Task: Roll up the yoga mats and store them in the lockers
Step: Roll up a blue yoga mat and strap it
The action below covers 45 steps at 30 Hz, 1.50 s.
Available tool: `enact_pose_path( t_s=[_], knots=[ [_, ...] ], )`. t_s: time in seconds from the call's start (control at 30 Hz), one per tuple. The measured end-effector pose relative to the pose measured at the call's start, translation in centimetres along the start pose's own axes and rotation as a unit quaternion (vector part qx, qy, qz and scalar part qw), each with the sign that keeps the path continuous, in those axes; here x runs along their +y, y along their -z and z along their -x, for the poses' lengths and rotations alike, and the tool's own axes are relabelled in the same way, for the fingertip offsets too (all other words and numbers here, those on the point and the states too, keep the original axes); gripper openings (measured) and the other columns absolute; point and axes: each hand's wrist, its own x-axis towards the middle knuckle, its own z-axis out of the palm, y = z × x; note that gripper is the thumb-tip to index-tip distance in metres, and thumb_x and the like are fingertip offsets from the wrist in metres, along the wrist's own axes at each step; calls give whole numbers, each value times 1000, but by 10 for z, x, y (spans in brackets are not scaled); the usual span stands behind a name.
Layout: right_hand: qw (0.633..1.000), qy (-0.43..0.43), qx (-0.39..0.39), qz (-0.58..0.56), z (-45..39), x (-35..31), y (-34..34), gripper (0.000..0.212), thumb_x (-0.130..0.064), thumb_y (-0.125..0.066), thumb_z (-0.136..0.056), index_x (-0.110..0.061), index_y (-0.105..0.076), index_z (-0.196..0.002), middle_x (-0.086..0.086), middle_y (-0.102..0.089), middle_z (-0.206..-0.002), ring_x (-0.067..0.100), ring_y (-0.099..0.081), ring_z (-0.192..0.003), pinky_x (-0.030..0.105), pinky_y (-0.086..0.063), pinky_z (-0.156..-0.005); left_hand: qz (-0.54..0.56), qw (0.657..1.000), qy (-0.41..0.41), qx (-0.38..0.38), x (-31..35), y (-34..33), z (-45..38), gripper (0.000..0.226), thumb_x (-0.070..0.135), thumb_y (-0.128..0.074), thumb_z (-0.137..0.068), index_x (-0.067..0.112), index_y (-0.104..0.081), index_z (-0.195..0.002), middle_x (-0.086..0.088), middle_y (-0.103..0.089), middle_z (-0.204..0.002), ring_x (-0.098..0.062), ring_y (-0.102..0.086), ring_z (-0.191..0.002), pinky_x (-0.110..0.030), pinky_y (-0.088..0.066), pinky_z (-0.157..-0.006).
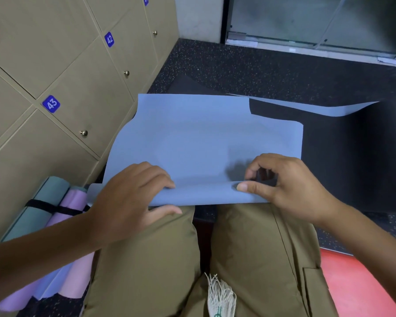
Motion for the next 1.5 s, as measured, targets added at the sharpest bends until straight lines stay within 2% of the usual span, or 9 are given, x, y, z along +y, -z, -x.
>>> enact_pose_path(
  t_s=[0.2,0.4,0.57,0.8,0.93,1.07,1.23,1.4,1.5],
  knots=[
    [971,121,133,158,18,6,-20,29,-44,-61,-100,-17,-72,-92,-7,-63,-89,19,-56,-82,36,-46,-74,3,997,-7,-71,0,14,-18,37,61,-55,-85,26,-63,-87,17,-63,-83,-11,-59,-73,-32,-50,-57],
    [958,128,138,214,18,11,-21,39,-49,-56,-101,-14,-74,-107,-3,-66,-96,25,-60,-88,41,-45,-78,86,978,102,-163,-15,18,-39,31,70,-56,-80,40,-58,-86,32,-60,-90,7,-55,-90,-12,-35,-67],
    [967,98,127,197,7,15,-19,40,-51,-49,-102,-20,-74,-101,-9,-65,-89,19,-57,-83,38,-44,-76,209,946,180,-171,-17,15,-45,12,45,-73,-89,35,-68,-85,26,-67,-89,2,-61,-91,-11,-42,-74],
    [988,6,46,147,-8,7,-6,47,-69,-40,-96,-35,-73,-94,-17,-66,-88,6,-55,-90,25,-46,-76,261,928,236,-122,-13,9,-43,10,38,-75,-89,33,-74,-80,21,-72,-84,0,-64,-87,-9,-41,-73],
    [993,-49,-24,105,-19,4,2,46,-74,-44,-90,-36,-69,-88,-14,-65,-89,5,-55,-93,34,-50,-75,219,944,245,-36,-2,5,-40,12,35,-78,-87,39,-67,-84,27,-64,-99,2,-57,-93,-8,-36,-72],
    [995,-74,-58,44,-30,5,9,36,-66,-56,-88,-33,-69,-85,-12,-60,-94,9,-59,-84,37,-52,-78,131,959,243,61,13,-10,-33,19,46,-66,-88,32,-66,-75,17,-62,-82,-7,-55,-84,-20,-38,-71],
    [992,-91,-86,29,-38,4,13,31,-62,-62,-89,-31,-69,-89,-12,-60,-94,9,-58,-86,38,-52,-82,79,971,212,79,23,-21,-26,41,60,-78,-71,25,-62,-81,19,-55,-87,-9,-49,-82,-21,-37,-66],
    [994,-46,34,89,-32,-2,1,21,-53,-64,-90,-33,-63,-82,-14,-59,-84,6,-52,-87,19,-42,-73,106,969,216,64,14,-22,-31,43,67,-58,-80,26,-65,-86,18,-57,-89,-9,-53,-85,-28,-47,-71],
    [979,19,127,159,-28,-3,-14,18,-38,-63,-95,-24,-65,-83,-15,-57,-81,9,-48,-78,23,-43,-70,141,960,239,34,10,-18,-38,49,72,-50,-79,28,-69,-87,16,-59,-88,-6,-55,-86,-25,-45,-75]
  ],
)
